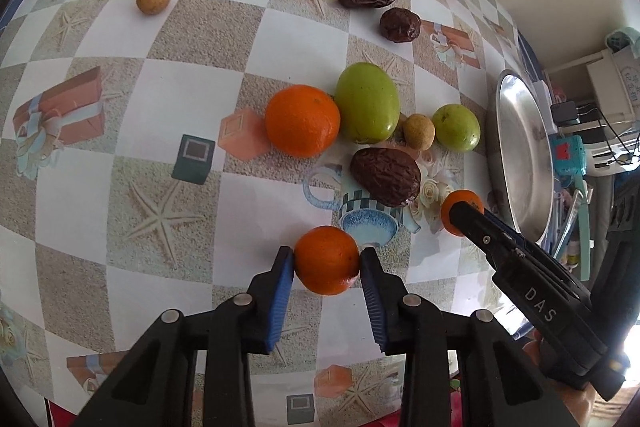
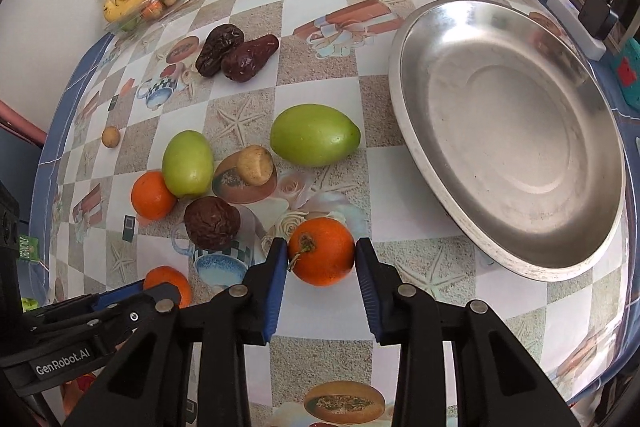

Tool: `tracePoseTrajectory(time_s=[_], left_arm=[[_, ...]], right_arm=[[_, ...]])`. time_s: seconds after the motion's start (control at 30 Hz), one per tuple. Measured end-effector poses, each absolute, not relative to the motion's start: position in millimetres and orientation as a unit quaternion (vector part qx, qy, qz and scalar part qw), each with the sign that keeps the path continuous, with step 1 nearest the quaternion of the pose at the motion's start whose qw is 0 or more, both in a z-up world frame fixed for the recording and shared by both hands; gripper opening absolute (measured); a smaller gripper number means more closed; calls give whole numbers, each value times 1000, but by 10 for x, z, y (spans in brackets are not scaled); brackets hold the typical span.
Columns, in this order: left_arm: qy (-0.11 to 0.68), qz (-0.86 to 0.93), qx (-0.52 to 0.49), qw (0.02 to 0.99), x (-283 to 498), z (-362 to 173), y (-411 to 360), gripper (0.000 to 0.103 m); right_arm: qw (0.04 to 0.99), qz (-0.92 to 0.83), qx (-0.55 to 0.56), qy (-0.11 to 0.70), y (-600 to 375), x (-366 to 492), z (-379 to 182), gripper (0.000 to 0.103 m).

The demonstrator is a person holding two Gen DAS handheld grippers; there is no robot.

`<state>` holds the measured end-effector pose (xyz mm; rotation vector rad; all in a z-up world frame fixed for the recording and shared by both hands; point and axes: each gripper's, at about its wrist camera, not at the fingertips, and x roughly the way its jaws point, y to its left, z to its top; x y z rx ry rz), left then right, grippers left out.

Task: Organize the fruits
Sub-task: 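Drop the orange and tangerine into the steel plate from both tools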

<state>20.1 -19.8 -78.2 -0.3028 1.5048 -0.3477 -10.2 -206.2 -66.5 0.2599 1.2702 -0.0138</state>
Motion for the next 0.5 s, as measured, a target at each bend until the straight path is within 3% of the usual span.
tracePoseTrajectory(time_s=[0.5], left_arm=[[619, -122, -145, 763, 487, -347, -62, 36]], right_arm=[[830, -16, 140, 539, -2117, -92, -257, 36]])
